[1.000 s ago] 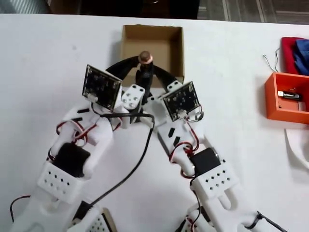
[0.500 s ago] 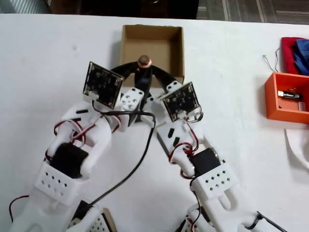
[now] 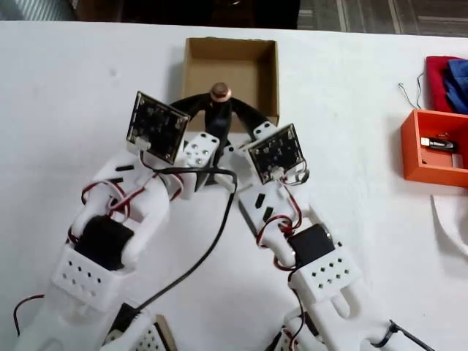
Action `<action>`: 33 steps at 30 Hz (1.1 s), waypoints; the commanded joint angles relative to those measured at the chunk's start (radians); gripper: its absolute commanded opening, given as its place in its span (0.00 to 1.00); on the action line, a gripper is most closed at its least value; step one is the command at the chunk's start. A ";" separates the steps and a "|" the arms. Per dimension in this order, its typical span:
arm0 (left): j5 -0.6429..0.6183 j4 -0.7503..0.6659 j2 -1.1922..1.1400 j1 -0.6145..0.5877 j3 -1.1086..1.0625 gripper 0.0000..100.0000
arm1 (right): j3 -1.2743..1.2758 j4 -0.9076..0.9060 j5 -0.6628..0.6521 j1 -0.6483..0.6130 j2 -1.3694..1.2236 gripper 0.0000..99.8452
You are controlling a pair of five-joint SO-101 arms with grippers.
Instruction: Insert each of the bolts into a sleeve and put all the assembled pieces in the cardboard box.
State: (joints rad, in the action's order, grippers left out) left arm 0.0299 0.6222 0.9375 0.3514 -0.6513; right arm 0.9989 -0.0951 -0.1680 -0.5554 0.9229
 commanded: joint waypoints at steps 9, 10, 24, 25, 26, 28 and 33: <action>0.006 0.006 0.009 -0.011 -0.036 0.11 | -0.015 0.025 -0.002 0.007 0.038 0.02; 0.006 0.006 0.009 -0.018 -0.038 0.11 | -0.015 0.025 -0.002 0.007 0.038 0.02; 0.006 0.124 0.005 -0.083 0.122 0.12 | -0.015 0.025 -0.002 0.007 0.038 0.02; 0.006 0.149 0.005 -0.083 0.124 0.12 | -0.015 0.025 -0.002 0.007 0.038 0.02; 0.006 0.169 0.005 -0.083 0.124 0.12 | -0.015 0.025 -0.002 0.007 0.038 0.02; 0.006 0.192 0.009 -0.083 0.120 0.12 | -0.015 0.025 -0.002 0.007 0.038 0.02; 0.008 0.227 0.011 -0.098 0.197 0.16 | -0.015 0.025 -0.002 0.007 0.038 0.02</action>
State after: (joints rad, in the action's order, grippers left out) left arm 0.0345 0.8309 0.9375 0.2746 -0.5455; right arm 0.9989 -0.0951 -0.1695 -0.5554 0.9229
